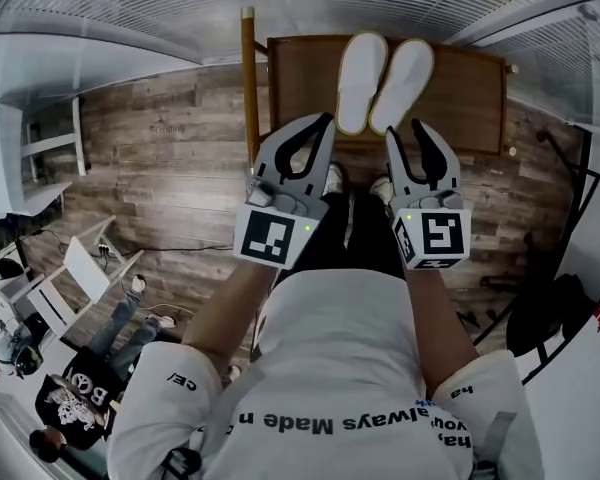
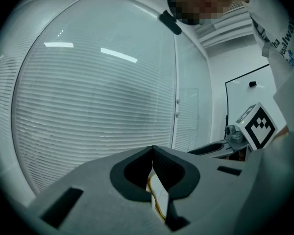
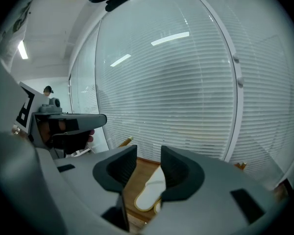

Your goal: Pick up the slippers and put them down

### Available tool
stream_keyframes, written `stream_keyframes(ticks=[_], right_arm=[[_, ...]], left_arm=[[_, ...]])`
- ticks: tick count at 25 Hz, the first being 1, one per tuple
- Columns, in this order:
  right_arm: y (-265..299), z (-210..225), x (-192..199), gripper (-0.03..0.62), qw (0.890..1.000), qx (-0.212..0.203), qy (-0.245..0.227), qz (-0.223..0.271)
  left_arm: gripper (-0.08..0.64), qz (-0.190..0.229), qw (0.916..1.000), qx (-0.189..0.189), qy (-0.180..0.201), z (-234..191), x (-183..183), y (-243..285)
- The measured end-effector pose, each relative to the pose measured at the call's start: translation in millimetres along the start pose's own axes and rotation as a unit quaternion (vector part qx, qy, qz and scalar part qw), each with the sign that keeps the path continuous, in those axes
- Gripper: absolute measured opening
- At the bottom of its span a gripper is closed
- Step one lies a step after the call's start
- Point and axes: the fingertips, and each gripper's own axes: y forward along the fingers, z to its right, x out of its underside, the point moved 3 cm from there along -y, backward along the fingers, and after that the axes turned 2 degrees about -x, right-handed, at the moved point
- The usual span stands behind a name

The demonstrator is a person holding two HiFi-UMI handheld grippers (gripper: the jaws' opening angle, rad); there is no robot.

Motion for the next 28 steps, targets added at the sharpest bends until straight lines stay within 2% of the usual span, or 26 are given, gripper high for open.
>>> stream_keyframes(ticks=[7,18,28], right_arm=[[31.9,14.6,57.9,0.161,0.999,0.012,0.029,-0.038],[84.8,36.6,147.1,0.199,0.994,0.034,0.079,-0.071],[130.9,51.8,197.6,0.218,0.991,0.050,0.065,-0.101]], left_arm=[[0.011,-0.019,0.9997,-0.006,-0.011,-9.1,43.8,17.4],[0.011,-0.042,0.9990,-0.011,-0.003,-18.8,123.0,51.3],[0.012,-0.057,0.9982,-0.017,-0.006,-34.1,179.4,80.9]])
